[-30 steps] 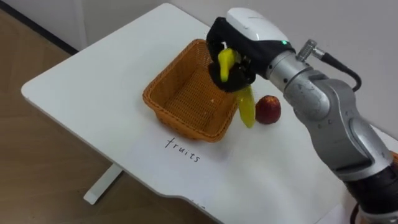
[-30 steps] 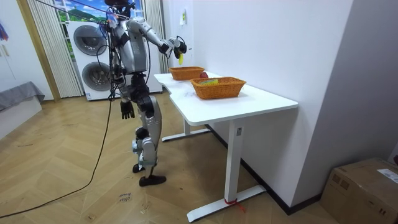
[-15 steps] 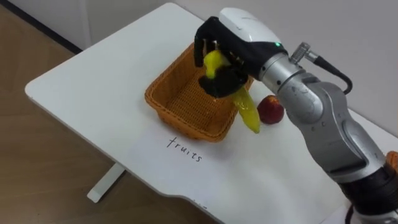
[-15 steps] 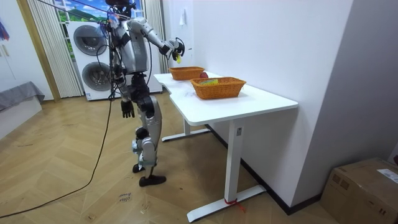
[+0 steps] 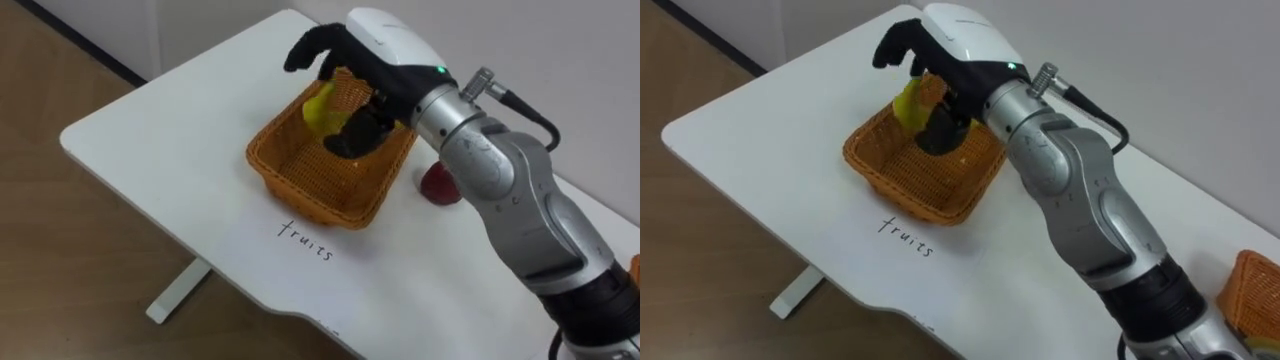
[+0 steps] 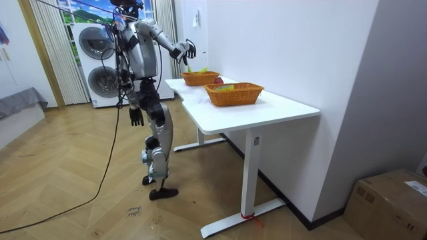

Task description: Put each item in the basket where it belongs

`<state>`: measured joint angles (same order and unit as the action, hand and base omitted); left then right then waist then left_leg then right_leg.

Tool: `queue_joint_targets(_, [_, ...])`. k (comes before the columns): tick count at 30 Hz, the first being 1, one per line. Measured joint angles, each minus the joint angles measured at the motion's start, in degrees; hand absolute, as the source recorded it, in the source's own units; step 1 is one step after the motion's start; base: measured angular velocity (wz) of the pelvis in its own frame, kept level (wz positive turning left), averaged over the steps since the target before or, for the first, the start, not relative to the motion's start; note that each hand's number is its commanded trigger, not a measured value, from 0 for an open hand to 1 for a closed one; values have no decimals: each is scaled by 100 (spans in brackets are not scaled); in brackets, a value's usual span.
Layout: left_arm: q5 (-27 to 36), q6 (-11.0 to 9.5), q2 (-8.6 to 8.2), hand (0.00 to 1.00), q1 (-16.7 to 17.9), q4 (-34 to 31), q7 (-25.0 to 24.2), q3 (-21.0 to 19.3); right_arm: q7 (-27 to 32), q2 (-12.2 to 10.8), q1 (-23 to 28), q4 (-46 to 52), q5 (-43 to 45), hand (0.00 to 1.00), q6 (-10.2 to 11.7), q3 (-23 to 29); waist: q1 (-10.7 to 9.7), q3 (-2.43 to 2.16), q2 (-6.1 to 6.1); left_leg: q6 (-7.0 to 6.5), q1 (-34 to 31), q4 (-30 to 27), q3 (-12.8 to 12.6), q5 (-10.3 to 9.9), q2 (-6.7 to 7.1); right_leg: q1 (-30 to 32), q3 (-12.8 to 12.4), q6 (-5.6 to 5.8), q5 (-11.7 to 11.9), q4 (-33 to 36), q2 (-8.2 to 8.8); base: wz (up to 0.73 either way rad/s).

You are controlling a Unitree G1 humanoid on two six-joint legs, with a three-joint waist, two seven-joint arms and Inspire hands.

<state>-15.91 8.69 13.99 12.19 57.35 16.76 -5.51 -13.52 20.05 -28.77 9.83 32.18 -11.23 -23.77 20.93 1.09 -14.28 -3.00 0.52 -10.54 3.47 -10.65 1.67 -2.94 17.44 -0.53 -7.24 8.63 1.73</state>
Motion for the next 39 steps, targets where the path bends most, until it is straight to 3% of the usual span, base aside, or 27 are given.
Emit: queue_joint_targets(39, [18, 13, -2, 0, -22, 78, -216, -1, 215, 13, 0, -2, -85, 0, -2, -2, -44, -2, -1, 8, 8, -27, -8, 5, 5, -18, -5, -1, 1, 5, 6, 0])
